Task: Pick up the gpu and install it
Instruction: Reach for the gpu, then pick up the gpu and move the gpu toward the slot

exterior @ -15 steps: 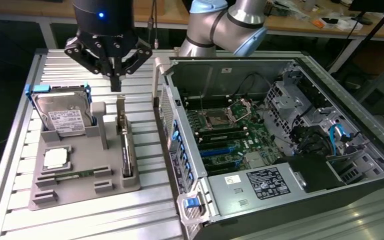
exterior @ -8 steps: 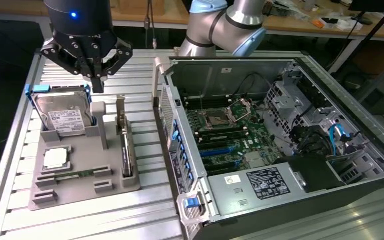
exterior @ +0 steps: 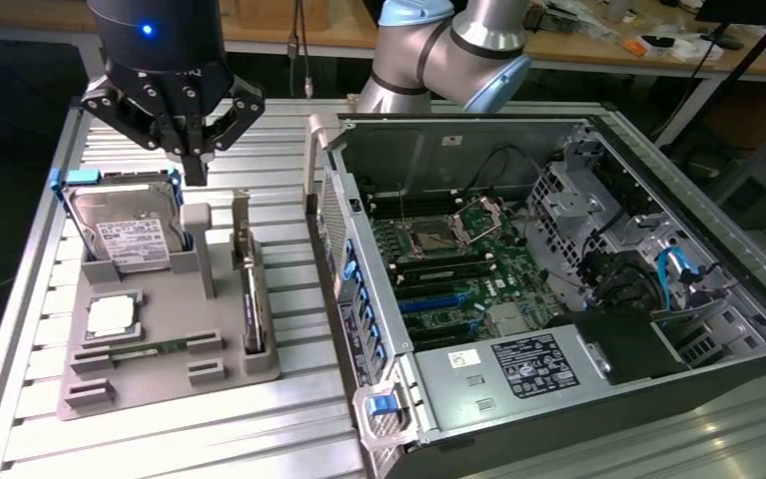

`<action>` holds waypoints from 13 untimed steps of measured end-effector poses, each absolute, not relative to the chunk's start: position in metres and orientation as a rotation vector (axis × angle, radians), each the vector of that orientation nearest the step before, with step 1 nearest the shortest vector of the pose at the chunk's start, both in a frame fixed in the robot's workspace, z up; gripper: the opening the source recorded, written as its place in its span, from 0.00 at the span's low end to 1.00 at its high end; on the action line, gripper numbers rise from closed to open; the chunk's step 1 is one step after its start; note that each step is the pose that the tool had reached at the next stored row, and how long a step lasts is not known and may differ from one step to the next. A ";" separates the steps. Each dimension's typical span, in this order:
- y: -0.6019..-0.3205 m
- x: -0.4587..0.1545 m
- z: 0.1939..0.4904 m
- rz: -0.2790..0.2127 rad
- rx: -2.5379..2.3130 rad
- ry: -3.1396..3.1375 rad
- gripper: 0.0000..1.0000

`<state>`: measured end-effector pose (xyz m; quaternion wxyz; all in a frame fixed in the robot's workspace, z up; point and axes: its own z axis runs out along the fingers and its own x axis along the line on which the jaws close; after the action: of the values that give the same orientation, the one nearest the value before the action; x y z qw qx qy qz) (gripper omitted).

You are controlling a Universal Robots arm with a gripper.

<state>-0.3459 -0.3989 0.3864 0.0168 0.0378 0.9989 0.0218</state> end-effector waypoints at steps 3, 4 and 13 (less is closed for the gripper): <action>-0.399 -0.346 0.386 0.068 0.117 3.105 0.11; -0.399 -0.346 0.386 0.068 0.117 3.105 0.11; -0.399 -0.346 0.386 0.068 0.117 3.105 0.30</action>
<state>-0.3459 -0.3989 0.3864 0.0168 0.0378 0.9989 0.0219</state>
